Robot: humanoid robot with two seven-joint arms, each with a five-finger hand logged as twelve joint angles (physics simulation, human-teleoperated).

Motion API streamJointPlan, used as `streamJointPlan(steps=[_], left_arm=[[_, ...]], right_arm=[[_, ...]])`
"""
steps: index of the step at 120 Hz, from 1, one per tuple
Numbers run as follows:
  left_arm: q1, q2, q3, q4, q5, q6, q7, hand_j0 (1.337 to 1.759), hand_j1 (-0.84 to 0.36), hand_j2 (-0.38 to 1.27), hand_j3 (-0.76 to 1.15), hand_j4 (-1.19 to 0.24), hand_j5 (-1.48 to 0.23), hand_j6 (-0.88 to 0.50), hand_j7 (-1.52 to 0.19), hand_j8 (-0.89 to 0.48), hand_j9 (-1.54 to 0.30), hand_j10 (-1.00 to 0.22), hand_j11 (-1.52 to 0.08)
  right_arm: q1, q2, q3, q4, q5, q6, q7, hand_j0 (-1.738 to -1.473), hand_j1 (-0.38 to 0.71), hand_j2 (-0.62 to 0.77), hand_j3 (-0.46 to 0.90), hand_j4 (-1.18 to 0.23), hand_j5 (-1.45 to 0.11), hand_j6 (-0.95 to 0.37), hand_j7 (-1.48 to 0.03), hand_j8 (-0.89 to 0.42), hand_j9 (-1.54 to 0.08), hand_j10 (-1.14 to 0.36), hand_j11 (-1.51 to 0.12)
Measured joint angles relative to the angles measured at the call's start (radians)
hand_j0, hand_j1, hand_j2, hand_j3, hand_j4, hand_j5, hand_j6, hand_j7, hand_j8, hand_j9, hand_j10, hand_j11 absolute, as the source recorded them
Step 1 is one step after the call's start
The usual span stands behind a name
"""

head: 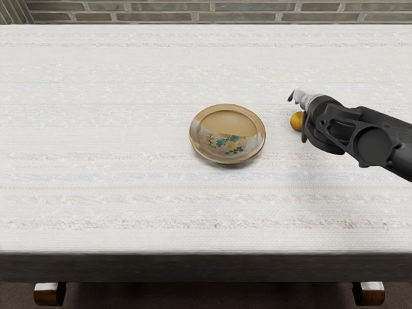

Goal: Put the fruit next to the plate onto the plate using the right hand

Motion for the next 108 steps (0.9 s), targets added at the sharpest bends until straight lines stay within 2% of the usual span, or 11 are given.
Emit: streamJointPlan(steps=[51, 76, 108], left_arm=[[0.0, 0.0, 0.0, 0.0, 0.0, 0.0, 0.0, 1.658, 0.33, 0.0, 0.0, -0.02, -0.03, -0.02, -0.03, -0.02, -0.03, -0.02, -0.03], [0.0, 0.0, 0.0, 0.0, 0.0, 0.0, 0.0, 1.658, 0.33, 0.0, 0.0, -0.02, -0.03, -0.02, -0.03, -0.02, -0.03, -0.02, -0.03], [0.001, 0.0, 0.0, 0.0, 0.0, 0.0, 0.0, 1.658, 0.33, 0.0, 0.0, -0.02, -0.03, -0.02, -0.03, -0.02, -0.03, -0.02, -0.03]], right_arm=[[0.007, 0.003, -0.009, -0.042, 0.004, -0.002, 0.0, -1.658, -0.01, -0.05, 0.0, -0.29, -0.37, -0.29, -0.37, -0.29, -0.37, -0.28, -0.37], [0.008, 0.042, -0.021, -0.086, 0.004, -0.006, 0.0, -1.658, -0.01, -0.06, 0.0, -0.29, -0.37, -0.29, -0.37, -0.29, -0.37, -0.29, -0.37], [0.008, 0.058, -0.023, -0.098, 0.006, -0.007, 0.0, -1.658, 0.0, -0.06, 0.0, -0.29, -0.38, -0.29, -0.38, -0.29, -0.38, -0.29, -0.38]])
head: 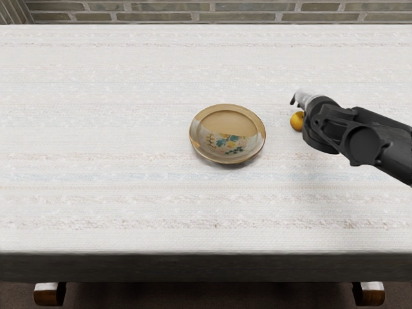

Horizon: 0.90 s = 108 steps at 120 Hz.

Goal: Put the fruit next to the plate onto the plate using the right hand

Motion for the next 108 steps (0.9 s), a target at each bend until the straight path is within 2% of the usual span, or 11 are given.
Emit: streamJointPlan(steps=[43, 108], left_arm=[[0.0, 0.0, 0.0, 0.0, 0.0, 0.0, 0.0, 1.658, 0.33, 0.0, 0.0, -0.02, -0.03, -0.02, -0.03, -0.02, -0.03, -0.02, -0.03], [0.0, 0.0, 0.0, 0.0, 0.0, 0.0, 0.0, 1.658, 0.33, 0.0, 0.0, -0.02, -0.03, -0.02, -0.03, -0.02, -0.03, -0.02, -0.03]], right_arm=[[-0.001, 0.006, 0.0, -0.004, 0.001, -0.001, 0.0, -1.658, 0.04, -0.06, 0.0, -0.33, -0.43, -0.33, -0.43, -0.33, -0.43, -0.33, -0.43], [-0.008, 0.006, -0.014, -0.006, -0.001, -0.014, 0.0, -1.658, 0.22, -0.08, 0.0, -0.48, -0.62, -0.46, -0.62, -0.45, -0.62, -0.48, -0.62]])
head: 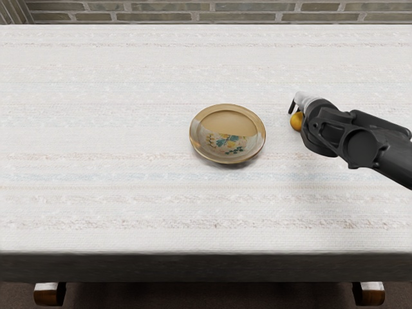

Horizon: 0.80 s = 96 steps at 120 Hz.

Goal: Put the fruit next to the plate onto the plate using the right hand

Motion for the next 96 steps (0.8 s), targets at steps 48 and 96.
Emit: streamJointPlan(steps=[48, 96], left_arm=[[0.0, 0.0, 0.0, 0.0, 0.0, 0.0, 0.0, 1.658, 0.33, 0.0, 0.0, -0.02, -0.03, -0.02, -0.03, -0.02, -0.03, -0.02, -0.03], [-0.001, 0.0, 0.0, 0.0, 0.0, 0.0, 0.0, 1.658, 0.33, 0.0, 0.0, -0.02, -0.03, -0.02, -0.03, -0.02, -0.03, -0.02, -0.03]], right_arm=[[-0.003, -0.001, -0.001, 0.001, -0.001, -0.003, 0.0, -1.653, 0.26, -0.01, 0.0, -0.54, -0.68, -0.43, -0.69, -0.41, -0.69, -0.53, -0.69], [-0.001, -0.001, 0.001, 0.0, 0.003, -0.002, 0.0, -1.649, 0.28, 0.2, 0.0, -0.68, -0.86, -0.43, -0.87, -0.42, -0.89, -0.67, -0.89]])
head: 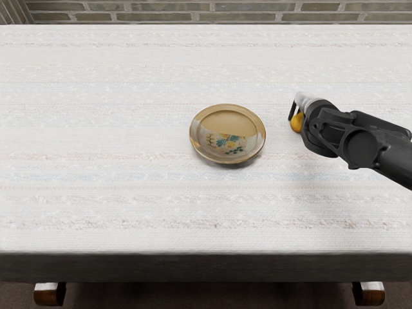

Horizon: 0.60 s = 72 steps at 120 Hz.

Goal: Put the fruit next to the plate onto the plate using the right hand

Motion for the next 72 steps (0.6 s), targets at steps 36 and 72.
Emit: streamJointPlan(steps=[36, 72], left_arm=[[0.0, 0.0, 0.0, 0.0, 0.0, 0.0, 0.0, 1.658, 0.33, 0.0, 0.0, -0.02, -0.03, -0.02, -0.03, -0.02, -0.03, -0.02, -0.03], [0.0, 0.0, 0.0, 0.0, 0.0, 0.0, 0.0, 1.658, 0.33, 0.0, 0.0, -0.02, -0.03, -0.02, -0.03, -0.02, -0.03, -0.02, -0.03]], right_arm=[[0.012, -0.001, 0.013, -0.001, 0.011, 0.002, 0.0, -1.654, 0.24, 0.32, 0.0, -0.69, -0.93, -0.51, -0.91, -0.49, -0.94, -0.69, -0.94], [0.04, -0.005, 0.017, 0.001, 0.039, 0.009, 0.0, -1.656, 0.22, 0.3, 0.0, -0.69, -0.96, -0.51, -0.92, -0.48, -0.97, -0.68, -0.97]])
